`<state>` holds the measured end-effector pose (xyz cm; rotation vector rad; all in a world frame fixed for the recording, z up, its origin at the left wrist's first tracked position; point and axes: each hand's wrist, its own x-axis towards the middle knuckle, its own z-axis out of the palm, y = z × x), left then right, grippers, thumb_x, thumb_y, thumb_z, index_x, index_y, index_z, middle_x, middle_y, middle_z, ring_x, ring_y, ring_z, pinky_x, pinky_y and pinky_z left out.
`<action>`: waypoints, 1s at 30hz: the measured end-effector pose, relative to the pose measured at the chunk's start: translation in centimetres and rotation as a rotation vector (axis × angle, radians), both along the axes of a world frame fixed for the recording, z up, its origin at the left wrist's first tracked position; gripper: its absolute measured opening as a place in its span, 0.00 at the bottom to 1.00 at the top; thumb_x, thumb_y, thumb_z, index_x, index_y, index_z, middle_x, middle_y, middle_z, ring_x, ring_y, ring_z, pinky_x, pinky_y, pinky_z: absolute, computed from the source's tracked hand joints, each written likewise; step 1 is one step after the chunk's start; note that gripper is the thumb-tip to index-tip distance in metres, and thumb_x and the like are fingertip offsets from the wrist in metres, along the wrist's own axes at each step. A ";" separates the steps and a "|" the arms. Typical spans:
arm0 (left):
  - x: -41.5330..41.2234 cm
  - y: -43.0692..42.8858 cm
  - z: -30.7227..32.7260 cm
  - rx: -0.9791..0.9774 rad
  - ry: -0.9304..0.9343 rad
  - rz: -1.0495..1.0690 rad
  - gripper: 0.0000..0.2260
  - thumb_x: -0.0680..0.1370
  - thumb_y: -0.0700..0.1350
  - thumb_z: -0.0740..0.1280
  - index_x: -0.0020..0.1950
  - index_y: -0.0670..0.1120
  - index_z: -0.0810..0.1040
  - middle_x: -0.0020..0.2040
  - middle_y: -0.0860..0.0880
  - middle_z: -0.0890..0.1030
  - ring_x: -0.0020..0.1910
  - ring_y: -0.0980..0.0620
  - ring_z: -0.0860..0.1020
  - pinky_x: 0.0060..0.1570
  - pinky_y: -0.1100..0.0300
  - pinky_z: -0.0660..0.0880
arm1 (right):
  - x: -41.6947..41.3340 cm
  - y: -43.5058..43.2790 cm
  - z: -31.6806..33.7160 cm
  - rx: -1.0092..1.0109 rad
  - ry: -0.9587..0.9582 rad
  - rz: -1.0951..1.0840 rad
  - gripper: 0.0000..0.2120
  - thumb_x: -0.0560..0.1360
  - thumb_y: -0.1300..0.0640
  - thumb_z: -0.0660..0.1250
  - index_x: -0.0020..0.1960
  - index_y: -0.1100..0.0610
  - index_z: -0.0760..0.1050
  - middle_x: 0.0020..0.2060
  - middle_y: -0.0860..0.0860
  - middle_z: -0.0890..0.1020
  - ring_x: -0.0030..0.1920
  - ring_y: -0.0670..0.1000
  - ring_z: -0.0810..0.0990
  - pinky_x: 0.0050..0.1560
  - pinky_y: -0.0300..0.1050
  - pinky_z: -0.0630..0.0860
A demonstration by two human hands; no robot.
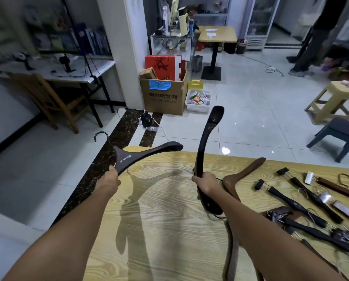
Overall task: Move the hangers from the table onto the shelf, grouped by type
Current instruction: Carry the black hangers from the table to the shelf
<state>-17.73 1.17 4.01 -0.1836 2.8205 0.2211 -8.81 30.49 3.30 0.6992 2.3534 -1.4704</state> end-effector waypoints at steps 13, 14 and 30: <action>1.0 -0.5 2.2 -0.009 0.055 0.014 0.14 0.79 0.39 0.62 0.61 0.37 0.62 0.58 0.36 0.75 0.58 0.37 0.75 0.53 0.49 0.71 | -0.8 -0.1 1.1 -0.651 0.066 -0.511 0.12 0.77 0.53 0.55 0.37 0.57 0.65 0.25 0.53 0.68 0.18 0.49 0.62 0.18 0.35 0.58; 1.1 -0.6 2.3 -0.007 0.060 0.016 0.14 0.79 0.39 0.62 0.61 0.37 0.62 0.58 0.36 0.75 0.58 0.37 0.75 0.53 0.49 0.71 | -0.6 0.0 1.2 -0.683 0.076 -0.513 0.10 0.77 0.55 0.55 0.38 0.56 0.65 0.26 0.53 0.66 0.18 0.48 0.61 0.18 0.34 0.57; 1.5 -0.6 2.5 0.006 0.079 0.014 0.12 0.78 0.37 0.63 0.58 0.38 0.63 0.55 0.37 0.76 0.54 0.38 0.76 0.50 0.49 0.72 | 1.2 -1.4 0.8 -0.125 0.136 -0.074 0.06 0.76 0.59 0.64 0.44 0.60 0.68 0.32 0.56 0.74 0.27 0.59 0.78 0.34 0.53 0.78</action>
